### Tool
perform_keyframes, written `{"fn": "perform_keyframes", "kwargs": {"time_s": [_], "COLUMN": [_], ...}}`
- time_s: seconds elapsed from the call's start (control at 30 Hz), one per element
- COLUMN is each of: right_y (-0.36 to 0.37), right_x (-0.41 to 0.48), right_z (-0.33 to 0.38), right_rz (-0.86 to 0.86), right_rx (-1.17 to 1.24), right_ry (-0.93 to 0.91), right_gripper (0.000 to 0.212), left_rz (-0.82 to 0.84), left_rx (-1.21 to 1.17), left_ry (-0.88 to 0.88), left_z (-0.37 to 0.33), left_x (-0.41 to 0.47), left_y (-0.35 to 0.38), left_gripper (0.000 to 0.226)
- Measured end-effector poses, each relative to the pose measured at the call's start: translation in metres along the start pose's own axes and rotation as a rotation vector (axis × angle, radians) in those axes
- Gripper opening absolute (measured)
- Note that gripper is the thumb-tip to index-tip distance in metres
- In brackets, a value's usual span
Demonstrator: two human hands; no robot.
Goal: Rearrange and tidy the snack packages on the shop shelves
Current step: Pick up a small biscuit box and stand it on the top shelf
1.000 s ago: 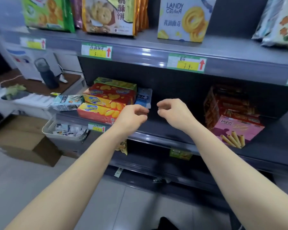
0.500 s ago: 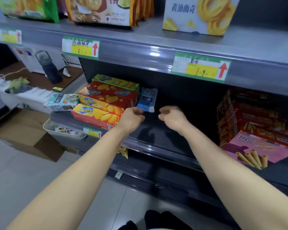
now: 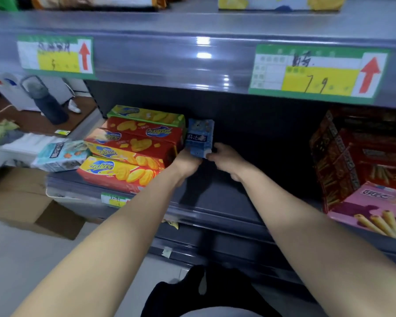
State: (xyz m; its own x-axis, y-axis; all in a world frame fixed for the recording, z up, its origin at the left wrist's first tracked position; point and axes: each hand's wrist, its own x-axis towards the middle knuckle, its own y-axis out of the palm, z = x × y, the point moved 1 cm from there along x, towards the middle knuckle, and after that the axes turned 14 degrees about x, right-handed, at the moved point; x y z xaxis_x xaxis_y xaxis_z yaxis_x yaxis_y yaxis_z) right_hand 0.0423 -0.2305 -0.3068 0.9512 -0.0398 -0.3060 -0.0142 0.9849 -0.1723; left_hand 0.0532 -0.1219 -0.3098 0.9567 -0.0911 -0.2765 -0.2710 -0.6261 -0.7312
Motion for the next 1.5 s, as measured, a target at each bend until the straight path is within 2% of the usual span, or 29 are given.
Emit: {"fn": "perform_keyframes", "kwargs": {"time_s": [0.13,0.33,0.5,0.6,0.63,0.73,0.87,0.9,0.97,1.03,1.1,1.17,1.23,1.3,1.33,1.4,1.47,1.5], "right_y": [0.011,0.013,0.01,0.003,-0.001,-0.017,-0.04,-0.045,-0.048,-0.048,-0.048,-0.049,-0.051,-0.053,-0.053,-0.051,-0.05,-0.05], "right_x": [0.016,0.031,0.045,0.052,0.052,0.049,0.037,0.034,0.025,0.019,0.014,0.005,-0.002,-0.008,-0.011,-0.012,-0.012,-0.012], "right_z": [-0.007,-0.015,-0.017,-0.024,-0.026,-0.035,-0.048,-0.051,-0.055,-0.057,-0.058,-0.056,-0.055,-0.054,-0.053,-0.053,-0.058,-0.06], "right_rz": [-0.009,-0.057,-0.043,-0.112,-0.145,-0.22,-0.374,-0.427,-0.484,-0.483,-0.449,-0.381,-0.304,-0.266,-0.251,-0.227,-0.271,-0.306], "right_rx": [0.15,0.31,0.307,0.313,0.314,0.302,0.231,0.231,0.213,0.197,0.217,0.282,0.347,0.388,0.391,0.384,0.363,0.343], "right_ry": [0.065,0.191,0.18,0.183,0.183,0.194,0.195,0.2,0.203,0.22,0.268,0.334,0.376,0.388,0.387,0.37,0.345,0.335], "right_gripper": [0.041,0.048,0.033,0.027,0.027,0.029,0.038,0.044,0.053,0.051,0.038,0.022,0.017,0.033,0.035,0.026,0.02,0.024], "left_rz": [0.043,0.138,0.104,0.077,0.084,0.148,0.318,0.29,0.11,0.009,0.014,0.031,0.027,0.039,0.043,0.055,0.046,0.027], "left_rx": [-0.066,-0.298,-0.408,-0.417,-0.393,-0.318,-0.222,-0.176,-0.016,0.231,0.447,0.559,0.627,0.631,0.643,0.681,0.721,0.711], "left_ry": [-0.025,-0.199,-0.236,-0.252,-0.249,-0.214,-0.164,-0.132,-0.058,-0.006,0.005,-0.047,-0.074,-0.047,-0.032,-0.027,-0.065,-0.086], "left_z": [0.008,0.024,0.018,0.018,0.018,0.017,0.005,-0.001,-0.009,-0.013,-0.011,-0.009,-0.009,-0.011,-0.014,-0.018,-0.02,-0.021], "left_x": [0.016,0.037,0.047,0.049,0.048,0.041,0.017,0.015,0.022,0.031,0.037,0.039,0.038,0.035,0.033,0.026,0.018,0.014], "left_y": [0.006,0.014,0.024,0.025,0.025,0.031,0.041,0.039,0.031,0.026,0.029,0.036,0.038,0.038,0.037,0.039,0.045,0.047], "left_gripper": [0.039,0.039,0.038,0.025,0.019,0.023,0.027,0.027,0.029,0.04,0.054,0.06,0.058,0.048,0.04,0.034,0.037,0.039]}}
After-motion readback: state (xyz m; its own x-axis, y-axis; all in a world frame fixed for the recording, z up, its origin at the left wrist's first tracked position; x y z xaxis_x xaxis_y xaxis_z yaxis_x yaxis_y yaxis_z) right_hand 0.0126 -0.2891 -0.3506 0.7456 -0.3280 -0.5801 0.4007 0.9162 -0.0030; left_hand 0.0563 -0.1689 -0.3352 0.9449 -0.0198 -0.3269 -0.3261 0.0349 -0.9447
